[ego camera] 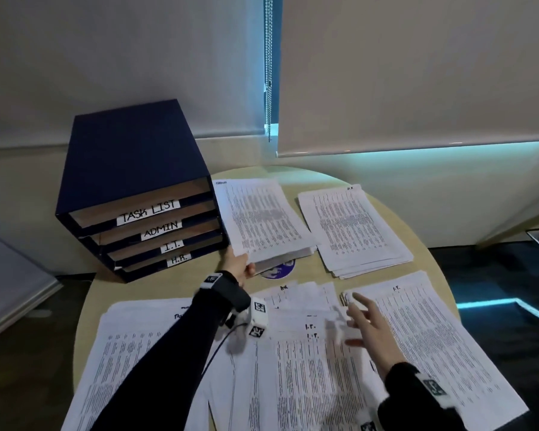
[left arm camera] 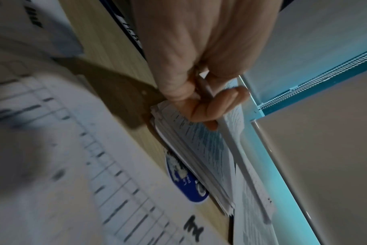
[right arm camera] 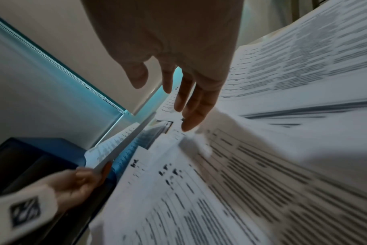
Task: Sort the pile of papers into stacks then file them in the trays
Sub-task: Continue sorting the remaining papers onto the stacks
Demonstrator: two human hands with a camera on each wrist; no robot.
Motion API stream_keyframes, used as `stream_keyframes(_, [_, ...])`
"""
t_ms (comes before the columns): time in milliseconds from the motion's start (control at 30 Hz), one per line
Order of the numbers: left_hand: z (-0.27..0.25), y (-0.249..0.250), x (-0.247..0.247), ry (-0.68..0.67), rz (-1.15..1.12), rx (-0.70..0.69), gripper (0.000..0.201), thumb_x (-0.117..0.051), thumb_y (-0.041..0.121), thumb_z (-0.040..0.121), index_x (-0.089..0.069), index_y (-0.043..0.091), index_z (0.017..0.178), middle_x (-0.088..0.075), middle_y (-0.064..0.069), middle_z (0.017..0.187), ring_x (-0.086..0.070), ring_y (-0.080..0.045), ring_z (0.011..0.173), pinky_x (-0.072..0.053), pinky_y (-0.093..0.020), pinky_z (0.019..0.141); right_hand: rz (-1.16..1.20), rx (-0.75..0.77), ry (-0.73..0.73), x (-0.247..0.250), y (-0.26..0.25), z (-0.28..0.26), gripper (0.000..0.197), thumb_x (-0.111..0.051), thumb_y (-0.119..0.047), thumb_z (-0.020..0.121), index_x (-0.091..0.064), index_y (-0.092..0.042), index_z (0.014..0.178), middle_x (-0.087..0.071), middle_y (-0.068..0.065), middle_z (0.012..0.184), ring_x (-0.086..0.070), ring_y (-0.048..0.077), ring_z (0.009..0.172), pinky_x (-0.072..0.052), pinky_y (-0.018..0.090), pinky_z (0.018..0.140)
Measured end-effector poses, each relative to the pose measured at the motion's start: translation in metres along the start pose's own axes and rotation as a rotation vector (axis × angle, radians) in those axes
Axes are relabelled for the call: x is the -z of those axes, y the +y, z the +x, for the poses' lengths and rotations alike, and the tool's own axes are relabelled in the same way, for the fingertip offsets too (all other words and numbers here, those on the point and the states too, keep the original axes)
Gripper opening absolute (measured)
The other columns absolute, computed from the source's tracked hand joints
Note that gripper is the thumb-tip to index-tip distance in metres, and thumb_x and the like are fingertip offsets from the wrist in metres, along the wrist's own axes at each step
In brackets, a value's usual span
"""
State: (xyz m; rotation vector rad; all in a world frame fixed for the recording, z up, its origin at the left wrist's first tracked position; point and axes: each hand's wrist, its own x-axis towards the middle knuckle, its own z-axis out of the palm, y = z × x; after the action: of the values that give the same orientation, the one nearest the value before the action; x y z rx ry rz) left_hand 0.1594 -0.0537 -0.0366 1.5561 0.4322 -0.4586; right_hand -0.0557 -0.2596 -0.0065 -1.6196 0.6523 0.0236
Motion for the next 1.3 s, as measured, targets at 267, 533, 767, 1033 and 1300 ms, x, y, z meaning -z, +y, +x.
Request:
stream_keyframes(267, [-0.003,0.013,0.001,-0.051,0.182,0.139,0.035,-0.049,-0.002,0.095,-0.045,-0.007,0.129,-0.055,-0.025,0.126,-0.063,-0.027,0.09,-0.056,-0.041,0.086,-0.166,0.043,0.009,0.011,0.02,-0.007,0.023,-0.051,-0.029,0.096,-0.052,-0.027,0.12,-0.059,0.001,0.107,-0.058,0.013,0.095,-0.054,0.031,0.072])
stream_keyframes(533, [-0.109,-0.032,0.003,-0.204,0.783,-0.542,0.007,-0.055,0.025,0.094,-0.06,0.02,0.093,-0.058,0.004,0.084,-0.053,-0.012,0.072,-0.046,-0.028,0.065,-0.763,0.032,0.149,0.002,0.065,0.016,0.022,-0.05,-0.017,0.093,-0.053,-0.015,0.115,-0.047,0.016,0.114,-0.048,0.03,0.102,-0.042,0.034,0.083])
stream_keyframes(767, [-0.113,-0.102,0.021,-0.384,1.406,-0.658,0.04,-0.057,0.041,0.091,-0.044,0.025,0.126,-0.045,0.006,0.12,-0.042,-0.015,0.11,-0.037,-0.033,0.097,-0.728,-0.078,0.156,-0.011,0.069,0.009,0.037,-0.046,-0.014,0.091,-0.042,-0.013,0.128,-0.043,0.02,0.12,-0.049,0.036,0.103,-0.045,0.045,0.09])
stream_keyframes(1033, [-0.114,-0.094,0.03,-0.416,1.347,-0.856,0.02,-0.051,0.032,0.098,-0.065,0.02,0.103,-0.056,0.004,0.105,-0.044,-0.014,0.099,-0.034,-0.027,0.087,-0.856,0.089,0.115,-0.003,0.058,-0.002,0.048,-0.065,-0.018,0.084,-0.051,-0.03,0.129,-0.034,0.011,0.134,-0.035,0.029,0.122,-0.043,0.041,0.095])
stream_keyframes(1300, [-0.11,-0.092,0.026,-0.339,1.291,-0.762,0.024,-0.043,0.031,0.101,-0.063,0.02,0.106,-0.051,0.005,0.109,-0.046,-0.014,0.103,-0.037,-0.035,0.097,-1.025,0.139,0.013,-0.006,0.062,-0.006,0.016,-0.053,-0.033,0.093,-0.062,-0.022,0.1,-0.048,0.0,0.115,-0.042,0.019,0.107,-0.035,0.036,0.085])
